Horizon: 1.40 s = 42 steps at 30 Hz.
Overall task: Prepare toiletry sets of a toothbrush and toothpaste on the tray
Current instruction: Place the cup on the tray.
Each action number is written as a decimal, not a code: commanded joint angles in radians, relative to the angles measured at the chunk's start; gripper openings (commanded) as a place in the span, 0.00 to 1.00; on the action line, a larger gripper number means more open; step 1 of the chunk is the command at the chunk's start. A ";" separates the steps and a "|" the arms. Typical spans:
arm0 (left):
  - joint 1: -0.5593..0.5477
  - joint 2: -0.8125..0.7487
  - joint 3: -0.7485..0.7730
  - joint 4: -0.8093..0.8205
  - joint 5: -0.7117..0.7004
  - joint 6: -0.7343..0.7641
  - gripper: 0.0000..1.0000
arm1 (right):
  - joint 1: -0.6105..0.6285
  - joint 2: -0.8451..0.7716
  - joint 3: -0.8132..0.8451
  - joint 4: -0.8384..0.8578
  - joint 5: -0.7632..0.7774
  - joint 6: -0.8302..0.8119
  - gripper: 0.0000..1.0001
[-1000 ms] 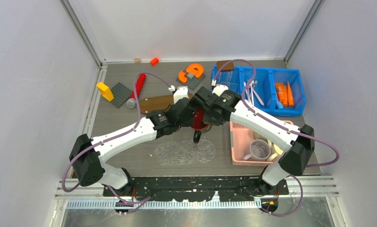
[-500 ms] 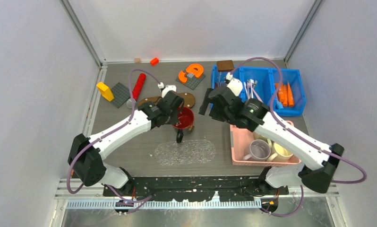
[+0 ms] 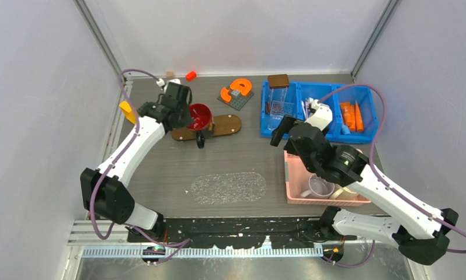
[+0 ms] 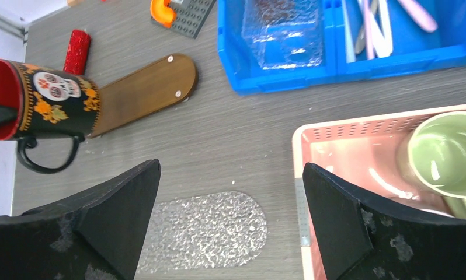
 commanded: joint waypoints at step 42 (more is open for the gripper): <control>0.234 0.304 0.191 0.078 0.119 0.260 0.00 | -0.002 -0.116 -0.111 0.100 0.118 -0.072 1.00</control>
